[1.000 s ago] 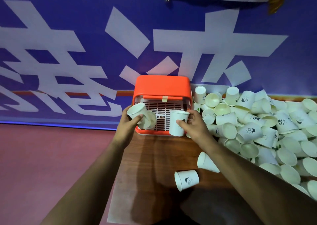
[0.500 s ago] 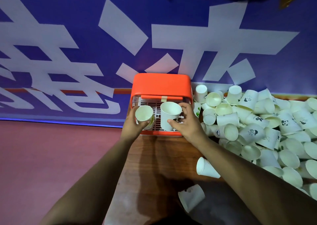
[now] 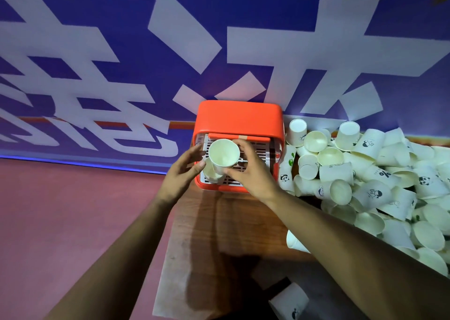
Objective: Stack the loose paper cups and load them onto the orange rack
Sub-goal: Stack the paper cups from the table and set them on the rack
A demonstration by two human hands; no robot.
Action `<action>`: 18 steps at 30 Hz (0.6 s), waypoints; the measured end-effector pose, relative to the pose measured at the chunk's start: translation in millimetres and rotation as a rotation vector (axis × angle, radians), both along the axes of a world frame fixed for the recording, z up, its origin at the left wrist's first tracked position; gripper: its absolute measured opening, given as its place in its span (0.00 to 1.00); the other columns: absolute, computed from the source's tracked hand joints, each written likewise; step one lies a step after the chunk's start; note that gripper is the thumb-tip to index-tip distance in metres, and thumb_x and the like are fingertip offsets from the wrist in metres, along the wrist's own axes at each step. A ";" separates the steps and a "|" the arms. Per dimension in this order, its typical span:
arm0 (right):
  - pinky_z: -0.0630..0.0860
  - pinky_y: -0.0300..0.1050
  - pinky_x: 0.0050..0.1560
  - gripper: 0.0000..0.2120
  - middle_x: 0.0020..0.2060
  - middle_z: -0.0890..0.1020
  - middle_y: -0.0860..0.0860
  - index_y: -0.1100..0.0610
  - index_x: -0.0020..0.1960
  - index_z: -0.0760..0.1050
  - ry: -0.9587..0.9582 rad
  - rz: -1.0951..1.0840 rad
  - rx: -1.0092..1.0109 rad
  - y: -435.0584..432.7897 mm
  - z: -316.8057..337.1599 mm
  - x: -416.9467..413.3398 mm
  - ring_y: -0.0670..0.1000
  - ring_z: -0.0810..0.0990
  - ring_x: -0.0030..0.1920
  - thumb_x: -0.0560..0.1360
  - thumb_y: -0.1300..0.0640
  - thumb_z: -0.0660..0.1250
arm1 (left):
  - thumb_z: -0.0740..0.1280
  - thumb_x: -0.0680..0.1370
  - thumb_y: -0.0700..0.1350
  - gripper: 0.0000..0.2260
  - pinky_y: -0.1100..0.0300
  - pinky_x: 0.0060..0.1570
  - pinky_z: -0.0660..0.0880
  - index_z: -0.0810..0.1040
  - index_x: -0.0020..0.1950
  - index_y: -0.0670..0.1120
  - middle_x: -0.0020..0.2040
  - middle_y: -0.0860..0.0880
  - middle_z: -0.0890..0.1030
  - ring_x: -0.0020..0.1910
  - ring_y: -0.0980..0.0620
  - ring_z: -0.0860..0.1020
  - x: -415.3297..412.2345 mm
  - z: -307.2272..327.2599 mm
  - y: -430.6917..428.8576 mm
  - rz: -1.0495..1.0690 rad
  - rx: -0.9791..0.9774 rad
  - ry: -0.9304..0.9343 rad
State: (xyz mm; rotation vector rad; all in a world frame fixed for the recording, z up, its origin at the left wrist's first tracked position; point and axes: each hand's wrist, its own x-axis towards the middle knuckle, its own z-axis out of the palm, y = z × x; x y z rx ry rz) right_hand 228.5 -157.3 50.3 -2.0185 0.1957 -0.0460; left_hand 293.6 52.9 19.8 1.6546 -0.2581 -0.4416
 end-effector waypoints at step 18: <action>0.64 0.36 0.53 0.32 0.66 0.75 0.52 0.51 0.74 0.63 0.255 0.111 -0.150 16.1 -44.0 15.3 0.48 0.73 0.61 0.74 0.56 0.72 | 0.71 0.77 0.46 0.22 0.57 0.66 0.67 0.73 0.71 0.51 0.67 0.51 0.77 0.65 0.57 0.69 7.1 -41.4 -4.5 -0.068 0.500 -0.254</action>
